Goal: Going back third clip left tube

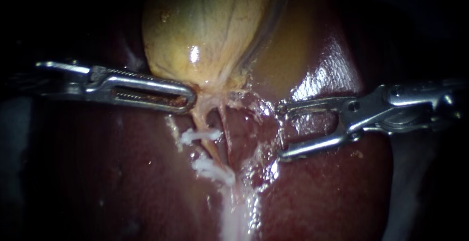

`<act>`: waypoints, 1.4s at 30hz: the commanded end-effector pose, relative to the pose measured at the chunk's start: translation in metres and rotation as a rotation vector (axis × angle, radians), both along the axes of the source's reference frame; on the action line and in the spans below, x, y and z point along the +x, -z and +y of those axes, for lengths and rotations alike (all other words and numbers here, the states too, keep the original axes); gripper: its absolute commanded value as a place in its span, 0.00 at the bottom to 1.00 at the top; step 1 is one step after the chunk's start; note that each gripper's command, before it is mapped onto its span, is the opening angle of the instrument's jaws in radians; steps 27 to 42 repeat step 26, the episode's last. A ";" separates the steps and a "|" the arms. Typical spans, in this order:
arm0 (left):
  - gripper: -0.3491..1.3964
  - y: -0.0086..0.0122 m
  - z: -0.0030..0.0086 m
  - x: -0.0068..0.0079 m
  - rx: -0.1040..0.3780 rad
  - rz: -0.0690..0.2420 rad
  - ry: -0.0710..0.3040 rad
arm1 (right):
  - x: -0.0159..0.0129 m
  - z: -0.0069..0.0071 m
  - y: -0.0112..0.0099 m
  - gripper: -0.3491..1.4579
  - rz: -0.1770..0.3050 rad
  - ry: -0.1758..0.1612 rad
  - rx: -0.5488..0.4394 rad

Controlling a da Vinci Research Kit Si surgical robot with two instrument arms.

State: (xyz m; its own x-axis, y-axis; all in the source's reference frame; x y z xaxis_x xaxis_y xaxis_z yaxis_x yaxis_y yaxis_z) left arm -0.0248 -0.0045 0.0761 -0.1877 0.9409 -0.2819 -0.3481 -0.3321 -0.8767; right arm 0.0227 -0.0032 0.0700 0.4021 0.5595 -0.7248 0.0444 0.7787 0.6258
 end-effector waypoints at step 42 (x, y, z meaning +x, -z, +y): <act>0.00 -0.0029 -0.0005 -0.0035 -0.001 -0.007 -0.017 | 0.0000 -0.0001 0.0009 0.47 -0.003 -0.004 0.002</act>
